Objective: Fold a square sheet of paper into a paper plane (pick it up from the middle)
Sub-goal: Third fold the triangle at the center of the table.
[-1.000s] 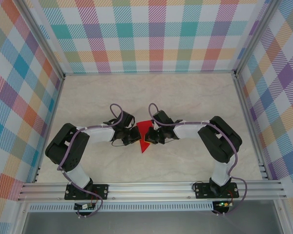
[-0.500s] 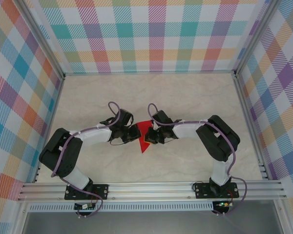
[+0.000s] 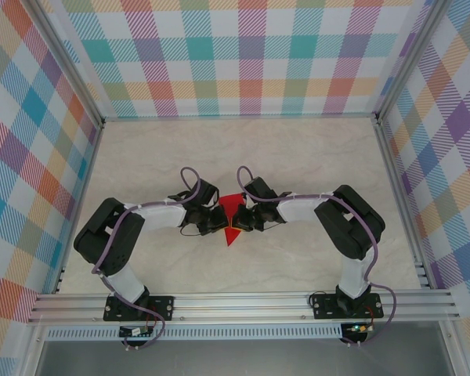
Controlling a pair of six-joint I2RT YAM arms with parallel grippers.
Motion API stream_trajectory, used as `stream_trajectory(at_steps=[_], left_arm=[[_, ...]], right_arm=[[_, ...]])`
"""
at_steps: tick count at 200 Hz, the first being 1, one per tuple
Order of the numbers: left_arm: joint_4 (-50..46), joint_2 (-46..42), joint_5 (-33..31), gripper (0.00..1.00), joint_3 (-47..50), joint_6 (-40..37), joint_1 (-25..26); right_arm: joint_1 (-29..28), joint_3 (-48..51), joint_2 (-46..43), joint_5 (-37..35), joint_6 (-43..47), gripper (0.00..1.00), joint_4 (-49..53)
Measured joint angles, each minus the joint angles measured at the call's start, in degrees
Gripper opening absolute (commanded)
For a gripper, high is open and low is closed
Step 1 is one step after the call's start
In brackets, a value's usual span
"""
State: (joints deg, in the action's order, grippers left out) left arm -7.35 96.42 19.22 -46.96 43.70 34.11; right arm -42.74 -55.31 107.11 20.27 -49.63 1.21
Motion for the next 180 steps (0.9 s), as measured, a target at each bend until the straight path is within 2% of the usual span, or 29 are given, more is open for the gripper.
stream_trajectory(at_steps=[37,91,180], left_arm=[[-0.5,0.3,-1.0,0.0,-0.4,0.0,0.3],[-0.9,0.2,-2.2,0.0,-0.5,0.0,0.7],[-2.8,-0.7,-6.0,0.0,-0.7,0.0,0.7]], right_arm=[[0.5,0.6,-0.7,0.1,0.1,0.02,-0.8],[2.6,5.1,-8.1,0.0,1.0,0.03,-4.2],[3.9,6.9,-4.5,2.8,1.3,0.03,-7.6]])
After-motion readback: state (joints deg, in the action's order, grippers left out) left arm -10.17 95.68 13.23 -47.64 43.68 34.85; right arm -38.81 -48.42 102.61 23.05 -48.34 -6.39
